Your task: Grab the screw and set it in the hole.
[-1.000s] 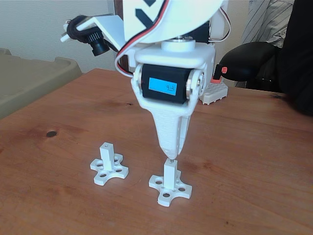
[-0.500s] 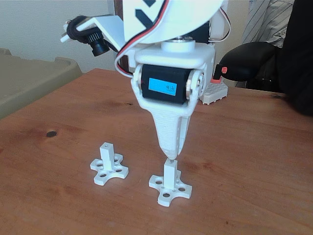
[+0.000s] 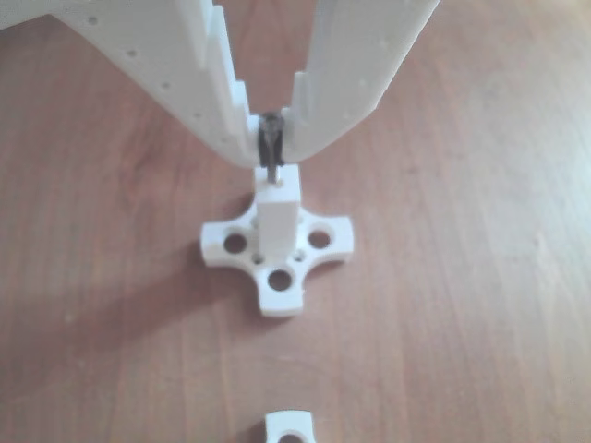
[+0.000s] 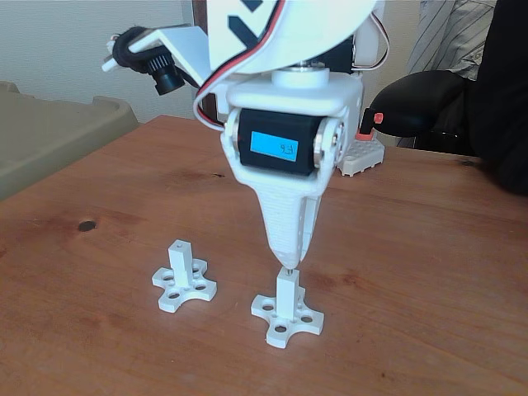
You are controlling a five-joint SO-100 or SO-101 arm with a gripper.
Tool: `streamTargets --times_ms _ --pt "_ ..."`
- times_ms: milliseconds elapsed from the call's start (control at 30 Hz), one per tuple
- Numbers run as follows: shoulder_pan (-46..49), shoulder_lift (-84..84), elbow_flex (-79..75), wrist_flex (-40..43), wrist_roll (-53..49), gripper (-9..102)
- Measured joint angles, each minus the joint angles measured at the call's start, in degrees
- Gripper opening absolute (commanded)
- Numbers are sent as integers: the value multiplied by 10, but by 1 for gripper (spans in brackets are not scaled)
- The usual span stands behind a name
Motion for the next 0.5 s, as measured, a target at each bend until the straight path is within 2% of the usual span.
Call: streamTargets --times_ms 500 --pt "5 -4 -1 0 -8 -4"
